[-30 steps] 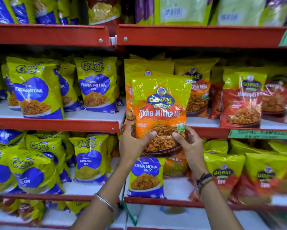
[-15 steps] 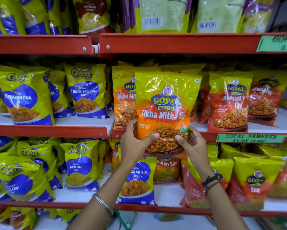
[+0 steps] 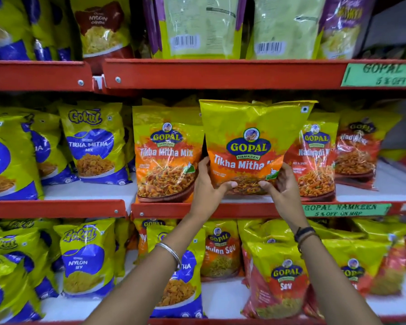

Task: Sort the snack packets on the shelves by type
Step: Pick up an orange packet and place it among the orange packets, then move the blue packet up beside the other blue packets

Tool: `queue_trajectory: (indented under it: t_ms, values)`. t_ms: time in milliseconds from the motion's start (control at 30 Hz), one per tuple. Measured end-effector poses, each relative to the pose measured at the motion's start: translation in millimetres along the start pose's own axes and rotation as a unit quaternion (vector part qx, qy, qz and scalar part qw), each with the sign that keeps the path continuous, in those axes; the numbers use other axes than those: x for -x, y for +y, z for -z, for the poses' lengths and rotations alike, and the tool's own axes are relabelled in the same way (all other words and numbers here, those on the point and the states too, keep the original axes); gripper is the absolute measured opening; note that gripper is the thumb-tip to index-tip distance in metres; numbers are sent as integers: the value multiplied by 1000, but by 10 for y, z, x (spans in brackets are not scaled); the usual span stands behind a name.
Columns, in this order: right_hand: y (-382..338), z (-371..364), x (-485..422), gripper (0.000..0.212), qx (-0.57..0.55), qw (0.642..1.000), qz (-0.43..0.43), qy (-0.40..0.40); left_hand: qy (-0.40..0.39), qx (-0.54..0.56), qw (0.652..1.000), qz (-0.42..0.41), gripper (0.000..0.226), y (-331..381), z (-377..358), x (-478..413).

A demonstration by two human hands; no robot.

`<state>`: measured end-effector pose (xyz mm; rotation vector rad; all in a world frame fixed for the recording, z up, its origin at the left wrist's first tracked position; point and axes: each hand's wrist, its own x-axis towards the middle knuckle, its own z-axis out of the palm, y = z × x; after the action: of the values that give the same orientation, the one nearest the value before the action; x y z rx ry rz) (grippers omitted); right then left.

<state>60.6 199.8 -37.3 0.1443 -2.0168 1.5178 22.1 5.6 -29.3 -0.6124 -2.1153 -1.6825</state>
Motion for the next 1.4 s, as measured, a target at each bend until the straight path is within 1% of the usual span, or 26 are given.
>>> queue_trajectory:
  t_ms: [67, 133, 200, 300, 400, 467, 500, 567, 600, 633, 700, 733, 767, 833, 900, 967, 1000, 1033, 1067, 1100, 1133, 1167, 1233, 1267, 1333, 1400]
  values:
    - [101, 25, -30, 54, 14, 1000, -7, -4, -10, -21, 1000, 3, 86, -68, -58, -27]
    - [217, 28, -60, 58, 28, 999, -13, -6, -20, -44, 999, 21, 87, -137, -89, -60]
    - [289, -6, -114, 60, 38, 999, -15, -2, -16, -58, 998, 29, 84, -192, -107, -102]
    - [301, -82, -211, 52, 79, 997, -17, 7, -9, -94, 995, 32, 78, -204, -110, -200]
    - [304, -100, -272, 52, 114, 993, -33, 4, -16, -142, 989, 32, 81, -223, -117, -270]
    - [284, -125, -237, 54, 131, 990, -42, 21, -23, -152, 988, 30, 82, -223, -126, -248]
    - [268, -162, -182, 55, 142, 988, -40, 50, -19, -149, 988, 25, 82, -222, -125, -207]
    - [214, -273, 13, 51, 155, 979, 9, 129, 16, -105, 994, 0, 73, -202, -84, -34]
    - [173, -358, 152, 45, 155, 973, 45, 163, 45, -78, 996, -29, 65, -214, -41, 77]
    - [152, -457, 308, 40, 150, 969, 76, 181, 80, -63, 993, -66, 55, -265, 8, 205]
    - [201, -664, 640, 32, 123, 974, 99, 161, 135, -58, 982, -117, 39, -475, 111, 517]
    - [261, -775, 812, 31, 107, 982, 88, 131, 148, -56, 981, -115, 35, -615, 171, 693]
    - [355, -886, 984, 30, 96, 988, 70, 97, 157, -58, 981, -95, 33, -780, 236, 863]
    - [588, -1084, 1285, 28, 83, 995, 30, 37, 163, -74, 984, -23, 36, -1163, 374, 1164]
    - [922, -1287, 1531, 31, 78, 996, -48, -19, 126, -116, 981, 93, 53, -1578, 541, 1415]
    - [1271, -1483, 1693, 50, 80, 982, -147, -82, 57, -159, 964, 208, 80, -1919, 704, 1587]
    - [1416, -1571, 1746, 60, 79, 972, -192, -113, 20, -184, 951, 249, 89, -2056, 766, 1640]
    - [1553, -1650, 1796, 64, 69, 961, -227, -143, -13, -216, 937, 273, 94, -2133, 816, 1682]
    - [1612, -1733, 1827, 60, 48, 952, -251, -170, -38, -244, 925, 290, 99, -2268, 856, 1707]
    - [1678, -1805, 1853, 55, 27, 942, -271, -196, -54, -248, 916, 312, 103, -2351, 887, 1711]
    - [1698, -1862, 1867, 54, 13, 931, -288, -222, -66, -220, 913, 338, 106, -2494, 903, 1734]
    - [1719, -1902, 1880, 56, 5, 923, -300, -241, -79, -171, 914, 359, 104, -2633, 921, 1769]
    - [1738, -1946, 1900, 61, 5, 919, -311, -242, -91, -112, 923, 356, 87, -2693, 984, 1816]
    - [1733, -1950, 1916, 61, 10, 920, -316, -232, -92, -80, 923, 366, 80, -2586, 1041, 1813]
    - [1659, -1928, 1944, 62, 15, 924, -323, -205, -94, -41, 910, 402, 73, -2455, 1096, 1817]
    - [1522, -1924, 2000, 63, 9, 930, -320, -181, -75, -31, 916, 394, 66, -2440, 1154, 1861]
